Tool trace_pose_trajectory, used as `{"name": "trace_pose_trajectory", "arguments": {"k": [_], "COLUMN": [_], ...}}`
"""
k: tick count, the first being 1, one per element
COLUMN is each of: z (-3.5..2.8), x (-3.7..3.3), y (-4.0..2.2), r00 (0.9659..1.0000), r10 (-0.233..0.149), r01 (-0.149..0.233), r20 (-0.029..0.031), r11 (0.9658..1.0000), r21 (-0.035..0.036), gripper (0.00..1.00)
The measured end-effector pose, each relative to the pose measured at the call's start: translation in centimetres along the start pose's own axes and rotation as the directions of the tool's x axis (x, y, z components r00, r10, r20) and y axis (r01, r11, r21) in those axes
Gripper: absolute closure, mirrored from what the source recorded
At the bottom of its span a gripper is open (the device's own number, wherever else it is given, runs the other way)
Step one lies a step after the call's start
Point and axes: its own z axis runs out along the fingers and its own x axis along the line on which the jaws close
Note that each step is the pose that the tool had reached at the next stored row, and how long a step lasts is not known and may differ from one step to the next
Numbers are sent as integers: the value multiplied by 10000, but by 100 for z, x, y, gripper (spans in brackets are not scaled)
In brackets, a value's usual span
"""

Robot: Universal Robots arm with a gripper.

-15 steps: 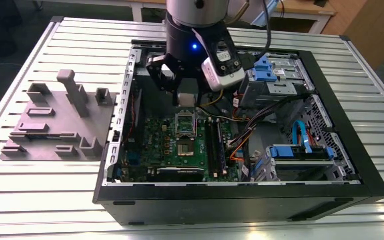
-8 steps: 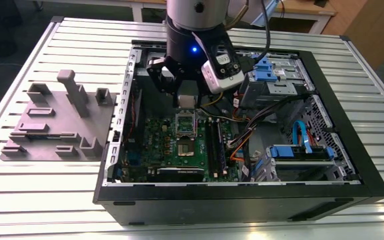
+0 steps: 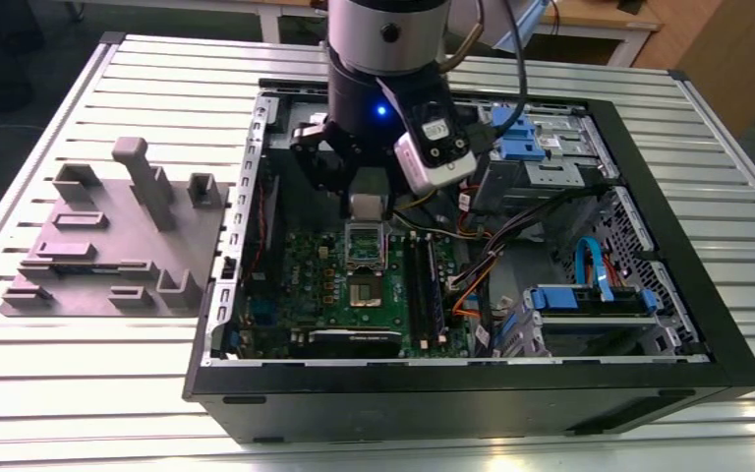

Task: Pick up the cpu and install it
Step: 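Place the cpu into insertion slot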

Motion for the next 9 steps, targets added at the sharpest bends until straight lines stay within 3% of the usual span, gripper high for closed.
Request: {"name": "trace_pose_trajectory", "arguments": {"k": [5, 7, 9], "z": [59, 67, 88], "x": [-1, -2, -4], "y": [-21, -26, -28], "r00": [10000, 10000, 10000], "r10": [0, -1, -3], "r01": [0, 1, 3], "r20": [1, 5, 6], "r11": [10000, 9999, 9997], "r21": [29, 167, 232], "gripper": [53, 53, 53]}}
